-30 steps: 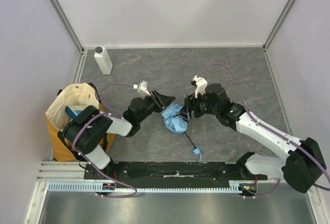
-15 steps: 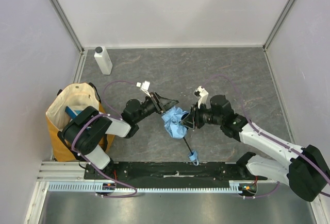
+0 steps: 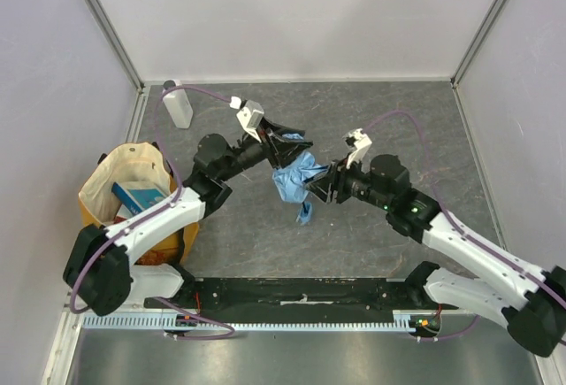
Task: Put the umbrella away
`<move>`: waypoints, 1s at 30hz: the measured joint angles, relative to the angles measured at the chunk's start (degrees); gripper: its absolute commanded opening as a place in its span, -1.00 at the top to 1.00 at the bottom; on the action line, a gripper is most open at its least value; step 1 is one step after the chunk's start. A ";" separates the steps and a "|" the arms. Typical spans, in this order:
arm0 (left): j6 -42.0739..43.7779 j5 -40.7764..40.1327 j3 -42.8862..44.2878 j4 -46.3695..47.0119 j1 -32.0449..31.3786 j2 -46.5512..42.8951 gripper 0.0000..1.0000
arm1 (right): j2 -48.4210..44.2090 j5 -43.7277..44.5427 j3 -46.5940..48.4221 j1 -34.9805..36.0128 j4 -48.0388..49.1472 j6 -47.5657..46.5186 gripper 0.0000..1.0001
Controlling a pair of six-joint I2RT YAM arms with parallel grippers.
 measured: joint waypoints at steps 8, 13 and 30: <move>17.09 -0.33 3.82 -7.87 -2.99 -3.63 0.96 | -10.82 9.55 0.07 0.28 -4.37 -0.68 -0.22; 22.23 -0.85 2.47 -9.25 -6.14 0.59 0.96 | -10.91 11.10 -1.81 0.28 -6.10 -0.85 -0.22; 15.72 -14.99 -21.75 33.59 -12.63 18.58 0.96 | -13.38 10.16 -9.86 0.24 -8.50 -0.96 -0.35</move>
